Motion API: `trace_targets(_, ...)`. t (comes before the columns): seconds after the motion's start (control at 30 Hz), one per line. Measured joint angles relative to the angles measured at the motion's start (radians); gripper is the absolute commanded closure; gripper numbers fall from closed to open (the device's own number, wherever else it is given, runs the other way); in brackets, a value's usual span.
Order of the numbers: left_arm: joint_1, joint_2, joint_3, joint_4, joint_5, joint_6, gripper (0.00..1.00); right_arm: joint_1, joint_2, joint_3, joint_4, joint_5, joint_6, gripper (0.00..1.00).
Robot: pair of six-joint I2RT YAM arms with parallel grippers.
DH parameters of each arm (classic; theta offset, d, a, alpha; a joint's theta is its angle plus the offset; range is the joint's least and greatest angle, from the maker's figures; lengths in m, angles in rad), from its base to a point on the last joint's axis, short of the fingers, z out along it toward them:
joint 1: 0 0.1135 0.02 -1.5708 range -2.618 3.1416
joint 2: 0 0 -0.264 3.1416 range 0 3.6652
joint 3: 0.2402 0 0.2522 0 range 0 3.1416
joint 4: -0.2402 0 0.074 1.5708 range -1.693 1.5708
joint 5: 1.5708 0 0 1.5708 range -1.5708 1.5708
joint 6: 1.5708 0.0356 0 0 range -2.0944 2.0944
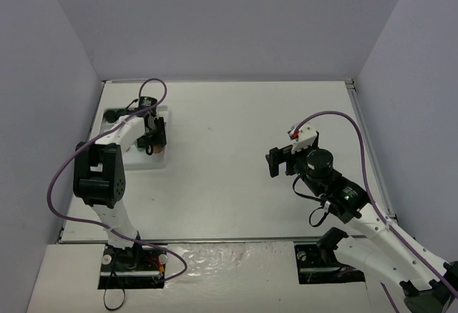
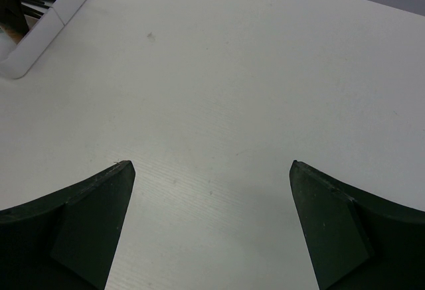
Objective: Organize the makeup
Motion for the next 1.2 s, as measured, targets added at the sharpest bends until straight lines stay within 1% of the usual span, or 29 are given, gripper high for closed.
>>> trace_targets(0.1, 0.0, 0.0, -0.001, -0.008, 0.004, 0.001, 0.45, 0.0, 0.0, 0.0, 0.0, 0.0, 0.0, 0.0)
trace_targets(0.4, 0.001, -0.033, -0.001, -0.043, 0.018, -0.001, 0.44, 0.0, 0.007, 0.0, 0.0, -0.004, 0.0, 0.0)
trace_targets(0.63, 0.001, -0.127, -0.001, -0.069, 0.048, -0.002, 0.43, 0.0, 0.009, 0.01, -0.002, -0.005, 0.0, 0.0)
trace_targets(0.8, -0.001, -0.195, 0.001, -0.106, 0.063, -0.001, 0.4, 0.0, 0.014, 0.035, -0.006, -0.005, -0.001, 0.0)
trace_targets(0.93, -0.005, -0.289, 0.008, -0.159, 0.074, 0.002, 0.37, 0.0, 0.012, 0.064, -0.017, 0.009, -0.001, 0.0)
trace_targets(1.1, -0.008, -0.518, 0.043, -0.231, 0.065, 0.021, 0.2, -0.001, 0.0, 0.123, -0.048, 0.061, -0.001, 0.0)
trace_targets(1.13, -0.008, -0.574, 0.05, -0.244, 0.058, 0.029, 0.2, -0.001, -0.005, 0.136, -0.06, 0.082, 0.0, 0.0)
trace_targets(1.2, -0.008, -0.694, 0.062, -0.285, 0.029, 0.041, 0.11, -0.003, -0.017, 0.163, -0.085, 0.128, 0.005, 0.0)
